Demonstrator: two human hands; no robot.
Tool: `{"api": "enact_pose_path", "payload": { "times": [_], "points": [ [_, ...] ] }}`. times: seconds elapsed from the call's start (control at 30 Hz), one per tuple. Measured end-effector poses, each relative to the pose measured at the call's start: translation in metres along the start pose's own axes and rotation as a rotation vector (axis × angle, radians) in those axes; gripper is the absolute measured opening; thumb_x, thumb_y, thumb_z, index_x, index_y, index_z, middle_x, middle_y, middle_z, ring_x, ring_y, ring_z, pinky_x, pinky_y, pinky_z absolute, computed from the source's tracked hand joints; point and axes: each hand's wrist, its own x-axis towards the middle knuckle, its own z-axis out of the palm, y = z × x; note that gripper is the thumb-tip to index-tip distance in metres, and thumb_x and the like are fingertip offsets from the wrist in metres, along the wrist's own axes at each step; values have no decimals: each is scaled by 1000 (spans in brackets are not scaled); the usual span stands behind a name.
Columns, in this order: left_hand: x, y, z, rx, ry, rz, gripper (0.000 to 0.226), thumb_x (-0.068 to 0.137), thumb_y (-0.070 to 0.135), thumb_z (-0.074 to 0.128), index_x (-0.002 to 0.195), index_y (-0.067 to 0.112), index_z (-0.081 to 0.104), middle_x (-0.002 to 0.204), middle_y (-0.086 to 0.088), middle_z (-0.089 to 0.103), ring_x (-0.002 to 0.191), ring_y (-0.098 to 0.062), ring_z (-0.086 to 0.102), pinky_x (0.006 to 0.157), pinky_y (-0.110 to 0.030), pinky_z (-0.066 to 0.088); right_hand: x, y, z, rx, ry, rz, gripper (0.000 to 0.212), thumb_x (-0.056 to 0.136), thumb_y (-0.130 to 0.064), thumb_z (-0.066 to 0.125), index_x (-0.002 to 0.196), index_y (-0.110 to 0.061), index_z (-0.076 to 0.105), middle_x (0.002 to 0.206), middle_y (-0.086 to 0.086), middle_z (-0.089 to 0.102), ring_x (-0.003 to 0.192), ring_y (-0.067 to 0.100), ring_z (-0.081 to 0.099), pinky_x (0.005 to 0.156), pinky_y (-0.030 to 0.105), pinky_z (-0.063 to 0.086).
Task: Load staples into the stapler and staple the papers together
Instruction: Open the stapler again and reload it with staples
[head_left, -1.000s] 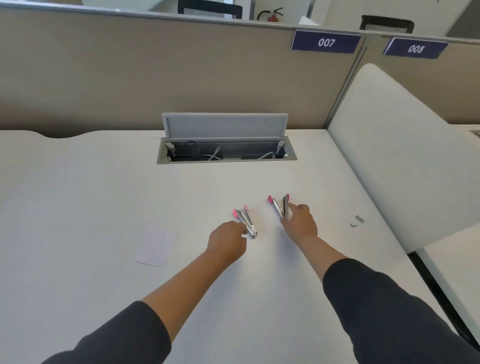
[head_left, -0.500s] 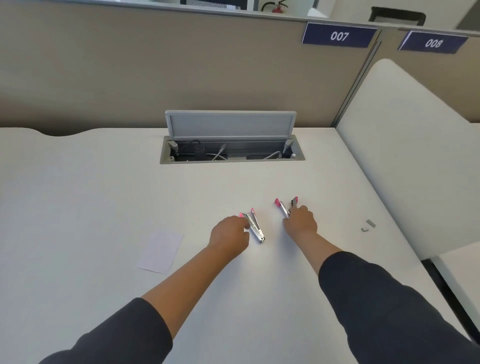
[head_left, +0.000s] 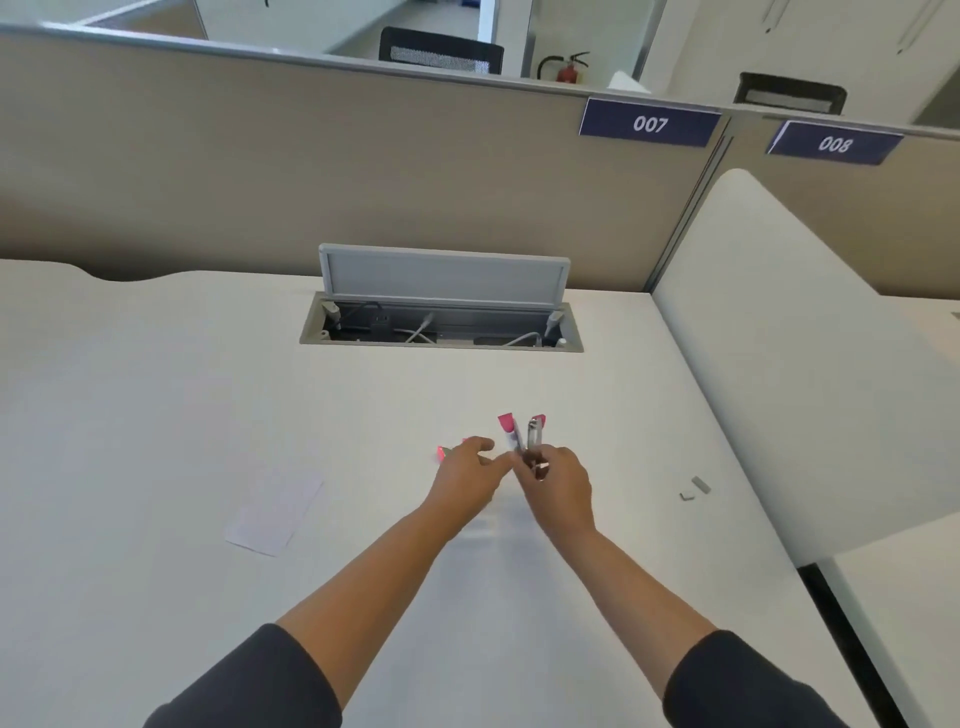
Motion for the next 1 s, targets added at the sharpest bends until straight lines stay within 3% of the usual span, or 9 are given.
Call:
{"api": "enact_pose_path", "payload": {
  "times": [0.17,0.3,0.4,0.5,0.63,0.7,0.8,0.9,1.0],
  "points": [
    [-7,10,21,-120,53,-11,20,90,24,56,102,8,57,100,-14,72,92,-26,69,83,-44,57,-26,-15,-10,162,11,-97,13,85,-23,57,94,-25,65,88,-10,54,77,-1,58,63,8,42],
    [-10,13,17,-152,86,28,14,94,18,46,91,7,55,96,-15,70,85,-24,69,77,-41,58,-34,-15,-23,325,-32,-160,15,84,-18,63,97,-25,66,105,-4,59,87,-3,60,67,7,48],
    [-13,15,8,-150,66,84,13,95,18,43,87,12,52,90,-10,70,78,-19,62,69,-32,52,-32,-20,-38,681,25,69,17,85,-22,64,97,-26,53,116,1,58,95,8,64,73,18,51],
    [-15,18,-3,-178,-43,123,14,98,21,42,93,15,53,91,-2,71,87,-18,65,69,-29,51,-22,-27,-54,1011,1,362,29,91,-29,55,113,-19,39,108,8,56,97,21,62,74,34,56],
    [-20,21,-11,-355,-90,168,20,100,22,35,90,16,51,88,-3,71,86,-19,68,78,-36,53,-19,-30,-69,712,-240,507,26,90,-37,53,105,-17,52,98,3,65,92,19,62,81,38,49],
    [-21,22,-13,-501,-102,172,23,100,21,33,89,14,52,77,-4,66,72,-19,65,80,-41,53,-22,-29,-72,520,-373,540,25,88,-37,55,104,-18,57,103,0,63,95,16,58,83,36,39],
    [-22,23,-14,-621,-199,124,26,100,18,31,90,10,53,60,0,44,48,-12,41,64,-33,49,-20,-38,-74,532,-336,462,24,90,-38,52,104,-19,56,108,-2,60,98,15,56,82,34,39],
    [-27,25,-17,-589,-376,46,25,96,20,30,88,10,52,55,3,35,42,-9,27,47,-23,29,-16,-54,-78,624,-302,321,20,92,-35,49,102,-20,59,104,-2,64,92,13,60,79,30,47],
    [-30,27,-18,-471,-512,-45,29,94,24,28,82,12,52,52,4,32,38,-8,23,43,-21,22,-13,-61,-80,622,-317,229,22,94,-31,48,99,-20,66,89,-2,67,80,13,61,69,23,49]
  ]
}}
